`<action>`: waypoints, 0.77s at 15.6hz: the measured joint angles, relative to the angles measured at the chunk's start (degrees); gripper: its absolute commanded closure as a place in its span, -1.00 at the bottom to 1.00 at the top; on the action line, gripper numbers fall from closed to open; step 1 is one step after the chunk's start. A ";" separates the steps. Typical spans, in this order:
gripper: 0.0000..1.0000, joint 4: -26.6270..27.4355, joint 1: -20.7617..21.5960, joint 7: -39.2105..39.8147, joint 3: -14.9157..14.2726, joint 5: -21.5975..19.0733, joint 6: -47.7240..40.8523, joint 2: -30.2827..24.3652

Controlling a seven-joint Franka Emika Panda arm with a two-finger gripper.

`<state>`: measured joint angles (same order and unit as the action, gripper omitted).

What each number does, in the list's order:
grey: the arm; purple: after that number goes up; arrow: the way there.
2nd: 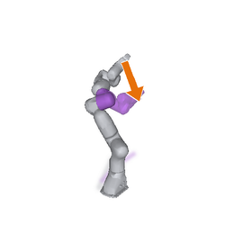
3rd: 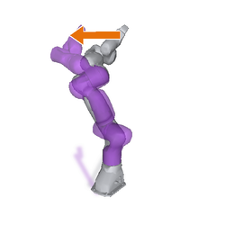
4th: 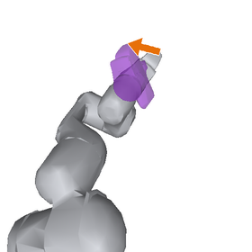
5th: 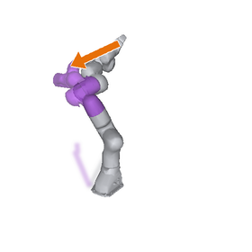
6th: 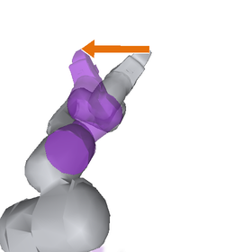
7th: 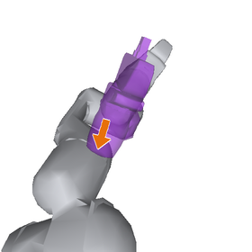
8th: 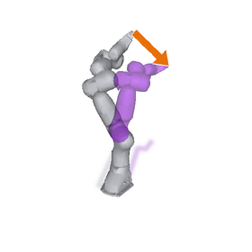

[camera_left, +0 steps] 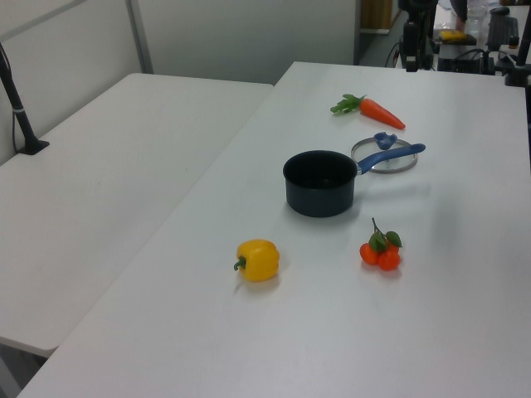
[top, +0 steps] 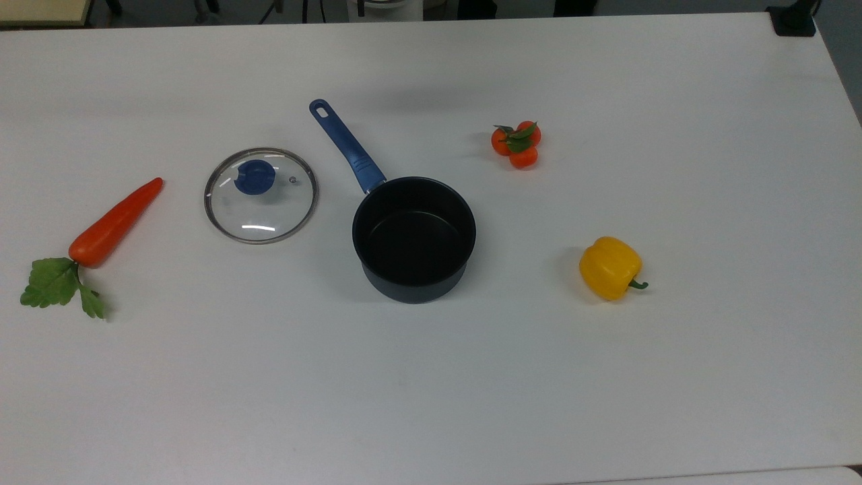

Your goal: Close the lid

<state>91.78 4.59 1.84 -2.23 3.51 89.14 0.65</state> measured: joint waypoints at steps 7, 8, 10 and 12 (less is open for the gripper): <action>-1.00 0.09 -0.06 0.00 0.00 0.00 0.00 0.02; -1.00 0.09 -0.30 0.00 -0.01 0.00 0.02 0.03; -1.00 0.13 -2.17 0.69 -0.04 0.00 1.55 0.22; -1.00 0.40 -4.51 2.83 -0.07 0.00 4.18 0.84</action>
<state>92.18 0.08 4.67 -2.30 3.51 93.32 1.50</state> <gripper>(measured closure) 0.000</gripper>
